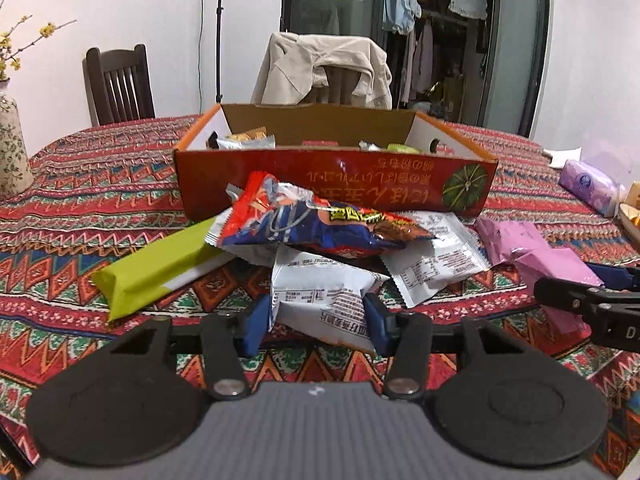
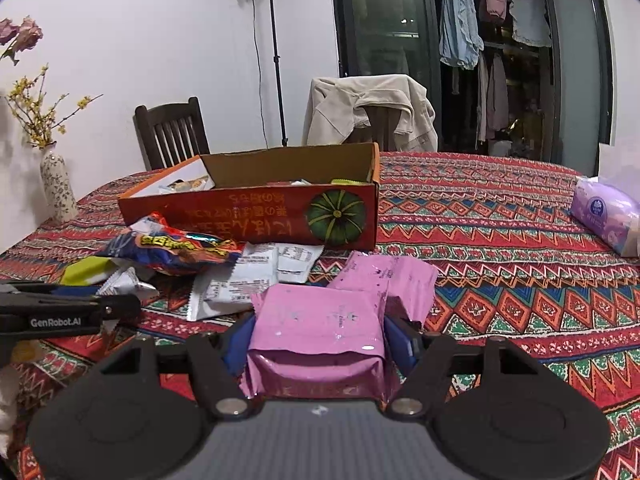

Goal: Organize snacks
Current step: 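Grasp a white sachet with the left gripper while the right holds the pink packet, then carry both packets into the orange box and open both grippers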

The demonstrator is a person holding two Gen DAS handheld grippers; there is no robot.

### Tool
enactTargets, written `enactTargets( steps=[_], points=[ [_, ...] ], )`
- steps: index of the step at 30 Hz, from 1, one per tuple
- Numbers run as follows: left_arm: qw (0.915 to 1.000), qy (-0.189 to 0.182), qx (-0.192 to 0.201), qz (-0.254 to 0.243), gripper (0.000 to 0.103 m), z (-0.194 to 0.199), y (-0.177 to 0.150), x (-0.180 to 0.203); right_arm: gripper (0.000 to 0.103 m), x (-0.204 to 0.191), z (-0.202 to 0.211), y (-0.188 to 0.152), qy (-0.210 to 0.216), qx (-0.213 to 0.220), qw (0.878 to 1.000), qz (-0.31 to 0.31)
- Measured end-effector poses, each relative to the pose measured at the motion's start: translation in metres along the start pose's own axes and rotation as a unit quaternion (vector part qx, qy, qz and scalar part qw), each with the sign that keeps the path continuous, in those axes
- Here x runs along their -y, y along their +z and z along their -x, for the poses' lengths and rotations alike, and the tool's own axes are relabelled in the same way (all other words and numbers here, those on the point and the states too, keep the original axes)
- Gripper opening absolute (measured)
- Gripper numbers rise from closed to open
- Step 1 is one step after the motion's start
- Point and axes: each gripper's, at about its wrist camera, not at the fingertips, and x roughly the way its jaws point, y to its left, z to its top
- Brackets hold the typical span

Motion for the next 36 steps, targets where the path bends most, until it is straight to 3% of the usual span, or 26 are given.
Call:
enactTargets(
  steps=[15, 36],
  points=[
    [0.9959, -0.022, 0.087, -0.004, 0.051, 0.044, 0.039, 0.003, 0.068, -0.010, 0.014, 0.026, -0.009, 0.038, 0.999, 0.019],
    [0.9913, -0.026, 0.129, -0.014, 0.051, -0.025, 0.142, 0.013, 0.068, -0.011, -0.045, 0.119, -0.026, 0.092, 0.995, 0.042]
  ],
)
